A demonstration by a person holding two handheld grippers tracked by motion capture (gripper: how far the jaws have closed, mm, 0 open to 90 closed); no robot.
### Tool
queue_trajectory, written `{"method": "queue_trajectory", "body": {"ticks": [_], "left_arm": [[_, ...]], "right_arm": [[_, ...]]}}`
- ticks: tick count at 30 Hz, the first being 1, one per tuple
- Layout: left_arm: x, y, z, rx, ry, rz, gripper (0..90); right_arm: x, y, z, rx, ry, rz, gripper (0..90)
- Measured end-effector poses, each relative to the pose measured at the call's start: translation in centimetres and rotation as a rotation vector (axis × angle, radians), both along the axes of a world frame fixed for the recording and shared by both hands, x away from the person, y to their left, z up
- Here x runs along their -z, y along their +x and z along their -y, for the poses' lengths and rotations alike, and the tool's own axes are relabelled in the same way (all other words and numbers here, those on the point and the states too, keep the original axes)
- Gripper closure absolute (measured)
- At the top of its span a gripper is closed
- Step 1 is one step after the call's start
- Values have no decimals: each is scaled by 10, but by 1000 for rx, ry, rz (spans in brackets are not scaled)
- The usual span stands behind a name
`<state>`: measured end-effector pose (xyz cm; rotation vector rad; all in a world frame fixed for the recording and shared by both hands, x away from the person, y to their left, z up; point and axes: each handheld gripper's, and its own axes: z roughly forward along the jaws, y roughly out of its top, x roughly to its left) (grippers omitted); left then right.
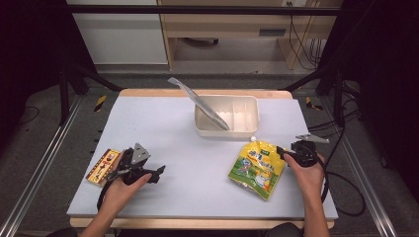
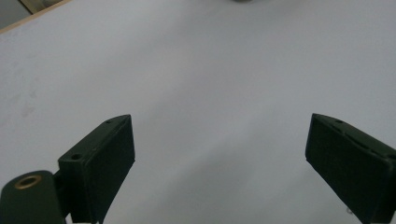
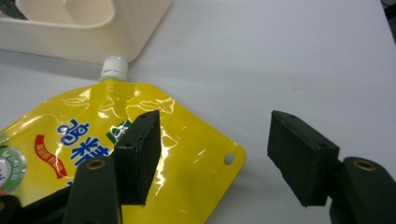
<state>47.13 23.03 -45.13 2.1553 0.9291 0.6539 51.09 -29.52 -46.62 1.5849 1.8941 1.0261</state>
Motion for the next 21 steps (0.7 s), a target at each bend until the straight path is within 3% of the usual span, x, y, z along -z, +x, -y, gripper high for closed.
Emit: {"method": "queue_trajectory", "body": {"ticks": [16,21], "left_arm": [[1,0,2,7,3,-2,81],[1,1,2,1,-9,0,81]], "right_arm": [[10,5,-6,-42,46,-83,391],[8,3,-8,-52,51,-72,404]]}}
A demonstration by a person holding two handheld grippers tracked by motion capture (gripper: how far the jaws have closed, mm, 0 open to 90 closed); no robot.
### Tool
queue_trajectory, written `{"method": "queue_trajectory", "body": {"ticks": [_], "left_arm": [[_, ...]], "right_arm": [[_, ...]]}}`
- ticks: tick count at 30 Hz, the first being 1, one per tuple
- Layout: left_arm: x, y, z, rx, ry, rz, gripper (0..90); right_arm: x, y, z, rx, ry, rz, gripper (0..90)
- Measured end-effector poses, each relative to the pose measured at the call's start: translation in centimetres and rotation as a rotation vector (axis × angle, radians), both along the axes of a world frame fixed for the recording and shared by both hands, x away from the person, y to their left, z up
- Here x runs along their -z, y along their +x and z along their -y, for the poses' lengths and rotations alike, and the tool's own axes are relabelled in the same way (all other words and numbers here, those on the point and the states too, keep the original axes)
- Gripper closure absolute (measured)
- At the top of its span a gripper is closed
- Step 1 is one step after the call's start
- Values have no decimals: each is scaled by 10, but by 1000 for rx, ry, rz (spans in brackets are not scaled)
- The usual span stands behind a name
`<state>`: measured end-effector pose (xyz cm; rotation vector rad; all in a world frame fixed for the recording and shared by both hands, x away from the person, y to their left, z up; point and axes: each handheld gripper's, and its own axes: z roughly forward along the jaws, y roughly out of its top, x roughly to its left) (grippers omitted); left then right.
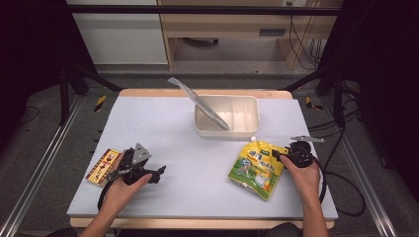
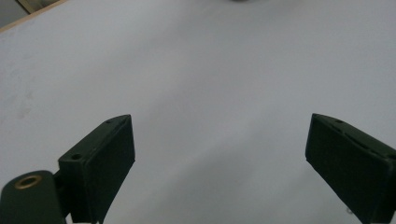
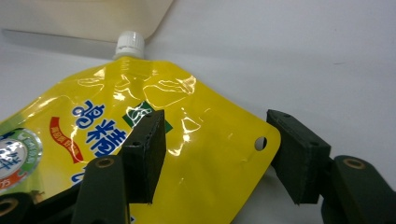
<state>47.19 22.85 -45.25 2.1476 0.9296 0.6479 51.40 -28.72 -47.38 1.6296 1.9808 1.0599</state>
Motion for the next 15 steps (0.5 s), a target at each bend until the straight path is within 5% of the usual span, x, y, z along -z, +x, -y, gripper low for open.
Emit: {"method": "queue_trajectory", "body": {"ticks": [9,15], "left_arm": [[0,0,0,2,2,0,83],[-1,0,-1,9,13,-3,87]], "right_arm": [[-9,-7,-9,-42,26,32,460],[-6,-8,-11,-55,-5,11,485]]}}
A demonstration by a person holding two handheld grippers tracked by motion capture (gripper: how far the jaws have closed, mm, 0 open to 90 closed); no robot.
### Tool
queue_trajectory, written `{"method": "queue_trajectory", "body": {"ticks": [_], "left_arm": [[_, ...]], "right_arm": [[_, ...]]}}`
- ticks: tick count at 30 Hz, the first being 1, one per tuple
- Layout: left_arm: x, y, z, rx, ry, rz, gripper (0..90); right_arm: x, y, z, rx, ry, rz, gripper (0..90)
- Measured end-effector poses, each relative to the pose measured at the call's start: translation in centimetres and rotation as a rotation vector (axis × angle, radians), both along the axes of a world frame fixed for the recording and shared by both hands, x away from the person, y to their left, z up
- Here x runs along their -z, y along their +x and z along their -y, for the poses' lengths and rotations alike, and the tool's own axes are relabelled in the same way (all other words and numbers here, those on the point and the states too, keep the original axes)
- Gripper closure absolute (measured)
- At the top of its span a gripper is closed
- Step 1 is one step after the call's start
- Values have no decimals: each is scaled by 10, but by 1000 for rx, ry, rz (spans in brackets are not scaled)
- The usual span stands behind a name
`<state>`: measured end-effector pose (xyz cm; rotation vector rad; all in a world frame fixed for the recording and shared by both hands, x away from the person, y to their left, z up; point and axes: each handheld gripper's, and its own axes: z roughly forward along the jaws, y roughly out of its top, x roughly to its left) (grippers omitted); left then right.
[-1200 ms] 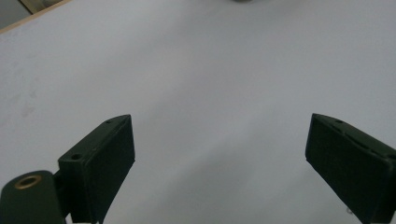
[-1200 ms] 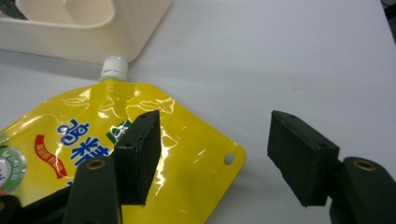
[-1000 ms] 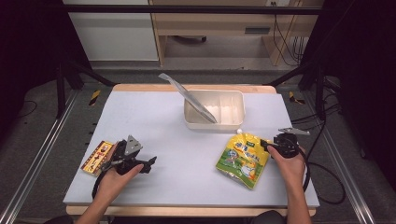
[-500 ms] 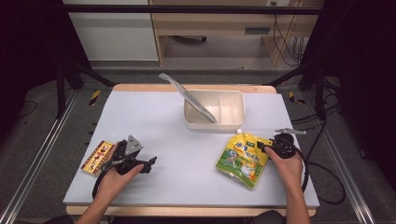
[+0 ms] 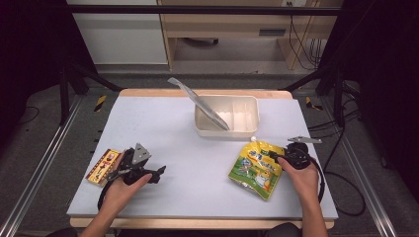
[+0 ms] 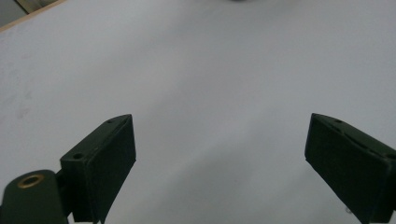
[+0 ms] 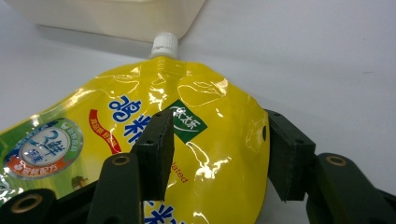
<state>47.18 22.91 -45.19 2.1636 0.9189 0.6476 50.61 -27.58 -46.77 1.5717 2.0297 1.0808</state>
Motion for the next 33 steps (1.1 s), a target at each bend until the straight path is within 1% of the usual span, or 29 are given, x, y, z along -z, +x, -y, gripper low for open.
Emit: {"method": "queue_trajectory", "body": {"ticks": [2,3,4,5,6,10,11,12,13,14,16,17,18,19,20,22,24,26,27,29,30,32,33], "left_arm": [[0,0,0,1,0,0,88],[1,0,1,-3,-10,1,88],[1,0,1,-3,-9,0,88],[1,0,1,-2,-8,0,88],[0,0,1,0,-2,-1,88],[0,0,0,3,5,0,90],[-1,0,0,2,5,0,90],[-1,0,0,2,5,0,90],[0,0,1,-2,-7,4,90],[-1,0,1,-3,-5,6,90],[-1,0,0,-4,-8,7,90],[-1,0,0,-4,-10,6,90],[-1,0,0,-4,-10,6,91],[-1,0,0,-5,-10,6,91],[-1,0,0,-5,-10,6,91],[-1,0,0,-5,-8,7,91],[-1,0,0,-4,-7,7,91],[-1,0,0,-4,-9,6,92],[-2,0,-1,0,1,5,92],[-2,0,-1,-1,0,7,92],[-2,0,-1,-1,1,6,92],[-2,0,-1,-5,-10,8,92],[-2,0,-1,-6,-11,9,92]], "right_arm": [[1,0,0,0,-1,-1,487],[3,2,1,10,-16,-22,488],[3,2,1,10,-16,-22,488],[4,2,2,11,-24,-27,497],[6,3,3,13,-20,-37,511],[7,3,4,8,-20,-40,556],[7,4,4,9,-27,-40,588],[7,4,4,9,-27,-40,588],[7,4,3,10,-33,-36,616],[7,4,3,17,-47,-37,681],[8,4,3,18,-68,-34,734],[8,4,3,21,-71,-36,766],[8,4,3,21,-71,-36,766],[7,4,4,31,-78,-29,832],[7,4,4,31,-78,-29,832],[5,4,5,35,-79,-24,889],[4,3,5,37,-71,-19,899],[1,2,3,36,-75,-13,900],[-3,1,2,29,-87,6,900],[-8,-1,1,29,-84,24,900],[-8,-1,1,29,-84,24,900],[-16,-5,2,26,-72,51,900],[-16,-5,2,26,-72,51,900]]}}
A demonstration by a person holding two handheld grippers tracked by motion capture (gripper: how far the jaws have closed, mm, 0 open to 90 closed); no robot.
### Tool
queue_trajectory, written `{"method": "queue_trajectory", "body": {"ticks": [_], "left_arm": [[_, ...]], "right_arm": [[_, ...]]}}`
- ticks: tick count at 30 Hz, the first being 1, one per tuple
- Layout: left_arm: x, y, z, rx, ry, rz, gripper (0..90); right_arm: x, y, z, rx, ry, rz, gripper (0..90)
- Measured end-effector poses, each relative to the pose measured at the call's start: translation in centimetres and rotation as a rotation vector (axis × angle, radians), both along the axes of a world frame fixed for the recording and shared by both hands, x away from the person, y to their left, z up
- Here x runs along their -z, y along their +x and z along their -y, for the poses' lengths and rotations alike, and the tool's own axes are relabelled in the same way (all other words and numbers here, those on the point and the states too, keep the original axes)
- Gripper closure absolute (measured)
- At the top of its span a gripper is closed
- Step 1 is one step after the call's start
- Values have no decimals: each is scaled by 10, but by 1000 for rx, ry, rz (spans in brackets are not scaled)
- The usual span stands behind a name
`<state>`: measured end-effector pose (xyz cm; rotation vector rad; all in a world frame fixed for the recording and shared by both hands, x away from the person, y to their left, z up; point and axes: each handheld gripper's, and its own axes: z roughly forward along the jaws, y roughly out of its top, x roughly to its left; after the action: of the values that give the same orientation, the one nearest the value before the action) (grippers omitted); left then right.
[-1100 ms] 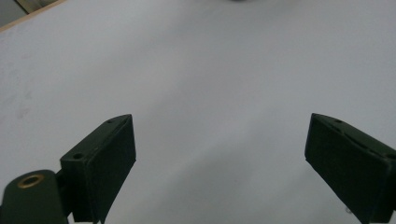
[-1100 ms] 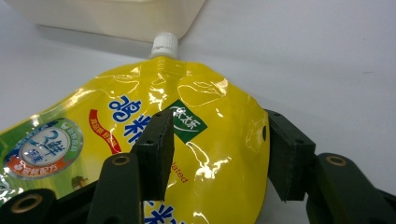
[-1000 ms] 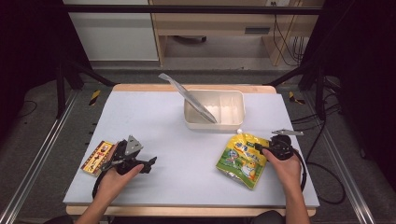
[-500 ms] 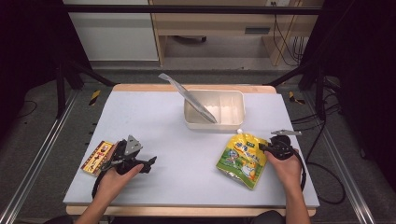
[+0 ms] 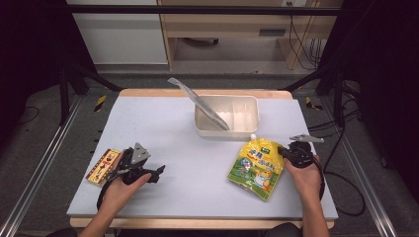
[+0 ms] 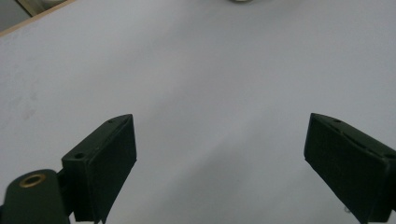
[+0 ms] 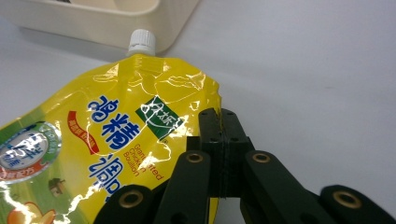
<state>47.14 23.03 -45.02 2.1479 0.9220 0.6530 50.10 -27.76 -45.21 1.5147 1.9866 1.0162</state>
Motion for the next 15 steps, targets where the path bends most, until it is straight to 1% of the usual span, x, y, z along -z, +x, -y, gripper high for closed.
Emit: {"method": "queue_trajectory", "body": {"ticks": [1,2,3,4,7,8,9,10,11,12,13,14,15], "left_arm": [[0,0,-1,3,10,-1,92],[0,0,-1,4,9,-3,92],[0,0,0,0,0,0,92],[0,0,0,0,0,0,92],[0,0,0,6,13,-3,92],[0,0,0,6,13,-3,92],[-1,0,-1,5,14,-1,92],[0,0,0,1,2,1,93],[-1,0,-1,4,13,-2,94],[-1,0,-1,4,13,-2,94],[-1,0,-1,3,12,-2,94],[0,0,-1,-1,1,1,94],[-1,0,-1,3,13,-1,94]], "right_arm": [[-2,-1,0,1,5,6,900],[-6,-3,0,-3,12,18,900],[-12,-6,-1,-11,25,42,900],[-12,-6,-1,-11,25,42,900],[-21,-8,-6,-26,14,68,900],[-21,-8,-6,-26,14,68,900],[-24,-9,-6,-31,23,82,900],[-26,-9,-6,-38,40,88,900],[-28,-9,-7,-45,40,104,900],[-28,-9,-7,-45,40,104,900],[-30,-9,-8,-48,38,110,900],[-33,-10,-10,-52,42,114,900],[-38,-12,-12,-64,51,133,900]]}}
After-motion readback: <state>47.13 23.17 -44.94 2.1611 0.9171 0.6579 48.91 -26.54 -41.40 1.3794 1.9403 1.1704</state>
